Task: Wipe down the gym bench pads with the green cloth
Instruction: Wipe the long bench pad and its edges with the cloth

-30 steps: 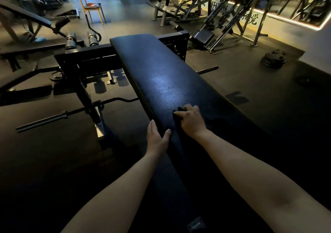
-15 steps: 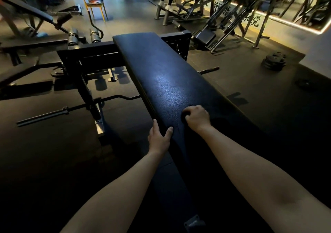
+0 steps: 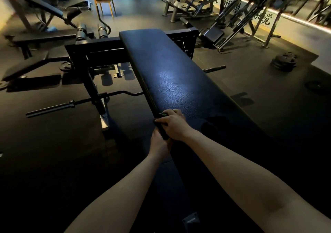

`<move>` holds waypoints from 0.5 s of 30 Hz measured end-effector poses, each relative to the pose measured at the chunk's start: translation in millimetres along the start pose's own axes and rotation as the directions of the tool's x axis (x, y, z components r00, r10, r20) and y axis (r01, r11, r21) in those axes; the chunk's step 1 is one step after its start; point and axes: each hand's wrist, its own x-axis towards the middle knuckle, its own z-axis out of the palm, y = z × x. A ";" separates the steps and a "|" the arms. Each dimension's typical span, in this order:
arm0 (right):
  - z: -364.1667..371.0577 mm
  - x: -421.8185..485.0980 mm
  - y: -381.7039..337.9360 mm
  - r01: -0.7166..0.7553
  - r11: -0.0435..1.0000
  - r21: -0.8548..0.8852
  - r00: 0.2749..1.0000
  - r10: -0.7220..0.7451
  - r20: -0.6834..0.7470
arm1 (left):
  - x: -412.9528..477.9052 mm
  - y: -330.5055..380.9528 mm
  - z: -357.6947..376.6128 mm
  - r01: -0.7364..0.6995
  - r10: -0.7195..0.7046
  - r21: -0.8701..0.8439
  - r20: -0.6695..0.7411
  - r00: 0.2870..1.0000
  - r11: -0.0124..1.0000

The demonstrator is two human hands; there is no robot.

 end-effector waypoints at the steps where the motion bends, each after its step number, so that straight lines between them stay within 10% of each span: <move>1: -1.8 -0.6 4.6 0.022 1.000 0.008 1.000 -0.023 0.007 | -1.1 1.0 1.2 -0.011 0.010 -0.022 -0.041 0.999 1.000; 15: -45.7 -28.9 90.2 -0.377 0.925 -0.054 0.914 0.362 -0.186 | -26.1 20.4 19.5 0.106 -0.099 0.064 -0.107 0.989 0.992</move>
